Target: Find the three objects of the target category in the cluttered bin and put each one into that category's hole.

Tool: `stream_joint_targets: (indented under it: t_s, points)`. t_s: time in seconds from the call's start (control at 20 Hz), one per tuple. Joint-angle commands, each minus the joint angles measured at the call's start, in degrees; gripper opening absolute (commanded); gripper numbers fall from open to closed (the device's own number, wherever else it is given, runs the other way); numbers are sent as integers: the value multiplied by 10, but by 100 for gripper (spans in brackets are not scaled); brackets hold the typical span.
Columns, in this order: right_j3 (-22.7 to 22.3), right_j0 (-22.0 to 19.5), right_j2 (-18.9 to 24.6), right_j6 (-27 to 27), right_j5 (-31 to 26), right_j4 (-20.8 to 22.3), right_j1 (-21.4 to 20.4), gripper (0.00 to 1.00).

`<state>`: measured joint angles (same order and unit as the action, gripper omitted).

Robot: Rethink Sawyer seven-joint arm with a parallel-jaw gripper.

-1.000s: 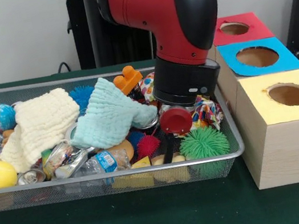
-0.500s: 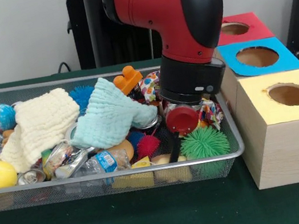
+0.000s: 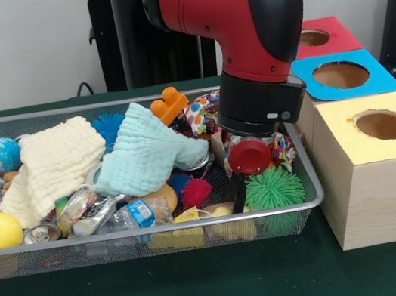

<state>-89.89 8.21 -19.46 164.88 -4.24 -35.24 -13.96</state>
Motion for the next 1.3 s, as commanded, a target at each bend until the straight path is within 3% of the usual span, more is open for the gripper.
stream_joint_targets:
  t_s: [0.05,0.5,1.3]
  points:
    - [39,1,56,65,35,-14,52,100]
    - [70,-20,72,48,56,-5,77,100]
    - [98,-16,48,40,8,-15,89,100]
